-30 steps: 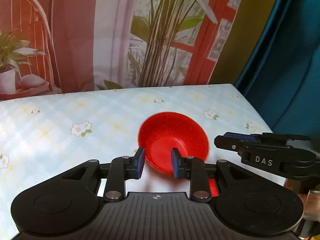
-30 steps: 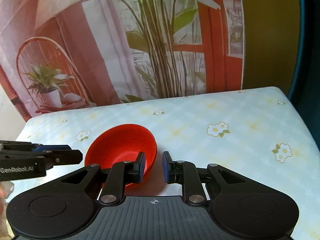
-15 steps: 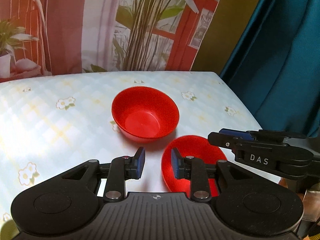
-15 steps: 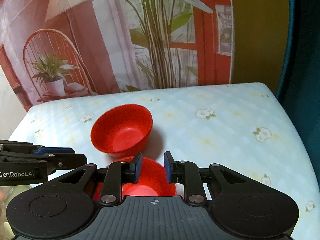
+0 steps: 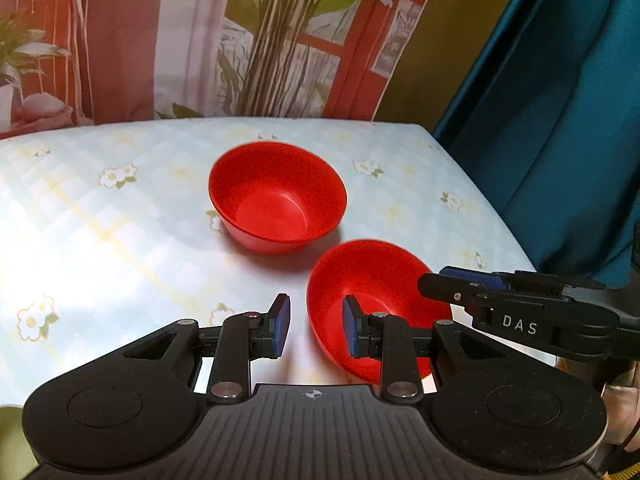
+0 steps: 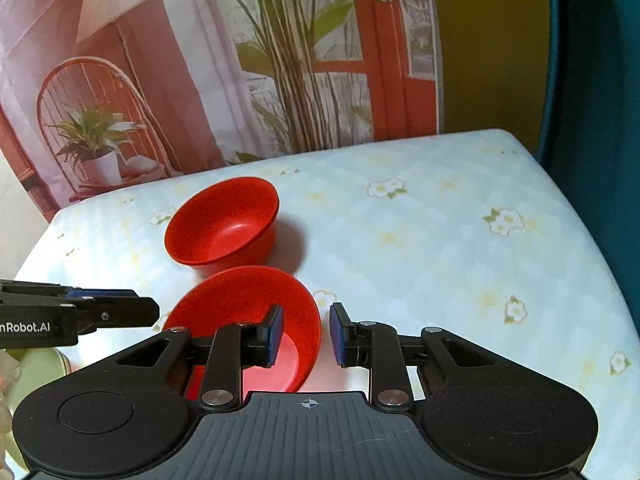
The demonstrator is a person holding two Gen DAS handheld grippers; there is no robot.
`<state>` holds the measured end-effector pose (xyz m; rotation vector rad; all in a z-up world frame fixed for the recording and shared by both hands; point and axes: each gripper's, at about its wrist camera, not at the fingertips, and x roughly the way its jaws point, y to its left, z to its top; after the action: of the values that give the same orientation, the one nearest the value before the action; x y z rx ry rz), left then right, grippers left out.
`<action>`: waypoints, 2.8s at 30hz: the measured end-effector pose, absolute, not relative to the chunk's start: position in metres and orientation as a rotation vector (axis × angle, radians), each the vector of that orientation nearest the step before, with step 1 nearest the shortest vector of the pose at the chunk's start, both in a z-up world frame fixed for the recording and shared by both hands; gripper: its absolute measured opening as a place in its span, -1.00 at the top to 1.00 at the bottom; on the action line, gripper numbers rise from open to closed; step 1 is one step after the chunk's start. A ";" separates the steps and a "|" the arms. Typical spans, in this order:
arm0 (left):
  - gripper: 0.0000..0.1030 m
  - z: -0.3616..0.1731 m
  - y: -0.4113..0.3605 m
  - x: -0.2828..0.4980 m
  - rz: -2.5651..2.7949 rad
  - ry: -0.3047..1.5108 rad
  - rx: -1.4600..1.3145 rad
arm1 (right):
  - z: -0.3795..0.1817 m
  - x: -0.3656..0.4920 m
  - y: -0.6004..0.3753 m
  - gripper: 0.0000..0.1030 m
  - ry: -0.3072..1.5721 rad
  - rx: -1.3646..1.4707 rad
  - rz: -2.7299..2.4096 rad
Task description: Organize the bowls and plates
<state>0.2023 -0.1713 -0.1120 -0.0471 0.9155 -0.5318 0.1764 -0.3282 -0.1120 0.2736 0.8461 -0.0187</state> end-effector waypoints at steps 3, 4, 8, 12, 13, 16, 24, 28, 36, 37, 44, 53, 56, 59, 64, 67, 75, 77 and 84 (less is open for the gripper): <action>0.42 -0.118 -0.173 0.201 -0.536 0.928 -0.040 | -0.116 0.176 -0.328 0.54 0.854 0.277 -0.018; 0.42 -0.120 -0.173 0.200 -0.537 0.931 -0.037 | -0.117 0.176 -0.327 0.54 0.857 0.278 -0.016; 0.42 -0.128 -0.174 0.198 -0.538 0.949 -0.033 | -0.119 0.173 -0.325 0.54 0.864 0.279 -0.005; 0.43 -0.135 -0.174 0.199 -0.543 0.964 -0.040 | -0.121 0.170 -0.323 0.56 0.885 0.268 0.001; 0.49 -0.136 -0.173 0.198 -0.546 0.961 -0.044 | -0.122 0.170 -0.322 0.58 0.890 0.267 0.001; 0.69 -0.137 -0.175 0.197 -0.568 0.957 -0.047 | -0.125 0.168 -0.321 0.74 0.898 0.269 0.000; 0.70 -0.130 -0.173 0.192 -0.563 0.945 -0.035 | -0.125 0.164 -0.319 0.79 0.889 0.285 0.003; 0.70 -0.119 -0.170 0.191 -0.558 0.918 -0.032 | -0.117 0.166 -0.317 0.79 0.872 0.281 0.010; 0.70 -0.087 -0.159 0.195 -0.546 0.846 -0.021 | -0.093 0.179 -0.312 0.79 0.826 0.280 0.036; 0.70 -0.084 -0.158 0.196 -0.544 0.835 -0.023 | -0.090 0.182 -0.311 0.79 0.820 0.282 0.039; 0.70 -0.073 -0.145 0.204 -0.520 0.790 -0.051 | -0.069 0.204 -0.302 0.79 0.778 0.268 0.070; 0.69 -0.058 -0.141 0.220 -0.498 0.743 -0.048 | -0.056 0.236 -0.295 0.79 0.755 0.260 0.086; 0.69 -0.057 -0.142 0.227 -0.495 0.741 -0.050 | -0.055 0.245 -0.295 0.79 0.751 0.263 0.087; 0.69 -0.059 -0.143 0.234 -0.498 0.743 -0.052 | -0.056 0.253 -0.297 0.79 0.751 0.262 0.085; 0.70 -0.065 -0.148 0.249 -0.507 0.753 -0.056 | -0.063 0.263 -0.303 0.79 0.757 0.274 0.077; 0.70 -0.071 -0.152 0.257 -0.506 0.765 -0.055 | -0.069 0.269 -0.307 0.79 0.760 0.281 0.072; 0.69 -0.088 -0.158 0.272 -0.494 0.802 -0.043 | -0.088 0.281 -0.313 0.78 0.781 0.301 0.063; 0.69 -0.092 -0.157 0.275 -0.488 0.811 -0.039 | -0.093 0.284 -0.312 0.78 0.789 0.304 0.062; 0.69 -0.110 -0.155 0.283 -0.469 0.853 -0.032 | -0.109 0.291 -0.302 0.77 0.823 0.270 0.073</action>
<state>0.2835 -0.1550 -0.1097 -0.0321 0.8534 -0.4692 0.2913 -0.3021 -0.1089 0.2704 0.8232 0.0728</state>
